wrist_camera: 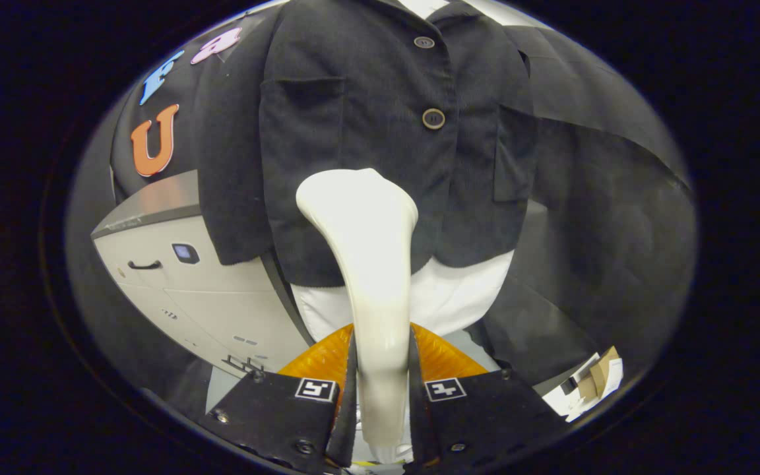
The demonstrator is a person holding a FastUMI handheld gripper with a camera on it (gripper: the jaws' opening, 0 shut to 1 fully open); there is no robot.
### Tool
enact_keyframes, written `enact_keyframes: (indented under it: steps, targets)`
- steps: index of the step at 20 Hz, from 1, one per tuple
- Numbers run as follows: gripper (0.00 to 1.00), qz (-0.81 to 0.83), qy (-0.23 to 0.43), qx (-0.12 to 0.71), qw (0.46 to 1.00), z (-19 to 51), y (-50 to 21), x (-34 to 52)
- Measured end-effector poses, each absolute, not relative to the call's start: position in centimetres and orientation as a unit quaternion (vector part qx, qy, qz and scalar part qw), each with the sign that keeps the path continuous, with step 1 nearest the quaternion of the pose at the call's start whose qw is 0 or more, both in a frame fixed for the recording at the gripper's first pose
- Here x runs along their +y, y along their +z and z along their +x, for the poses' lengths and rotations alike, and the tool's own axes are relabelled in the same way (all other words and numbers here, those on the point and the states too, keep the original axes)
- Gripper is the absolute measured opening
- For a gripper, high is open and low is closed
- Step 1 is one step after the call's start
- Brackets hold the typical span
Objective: Iron the clothes twice with a garment steamer, once on the left side and once on the right side.
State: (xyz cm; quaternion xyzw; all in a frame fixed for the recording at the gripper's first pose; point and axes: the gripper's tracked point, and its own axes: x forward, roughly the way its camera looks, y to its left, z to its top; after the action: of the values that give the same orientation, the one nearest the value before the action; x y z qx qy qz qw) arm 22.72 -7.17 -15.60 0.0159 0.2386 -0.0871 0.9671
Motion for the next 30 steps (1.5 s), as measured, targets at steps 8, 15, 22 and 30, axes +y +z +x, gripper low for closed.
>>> enact_keyframes:
  steps: [8, 15, 22, 30]
  targets:
    - [0.36, 0.032, -0.088, 0.263, 0.960, 21.7, -18.4, -7.6]
    - [0.36, 0.073, -0.087, 0.212, 0.971, 18.6, -12.0, -9.8]
    - [0.36, 0.129, -0.088, 0.123, 0.980, 15.8, -0.1, -15.3]
    - [0.36, 0.148, -0.052, 0.008, 0.988, 17.7, 15.1, -23.2]
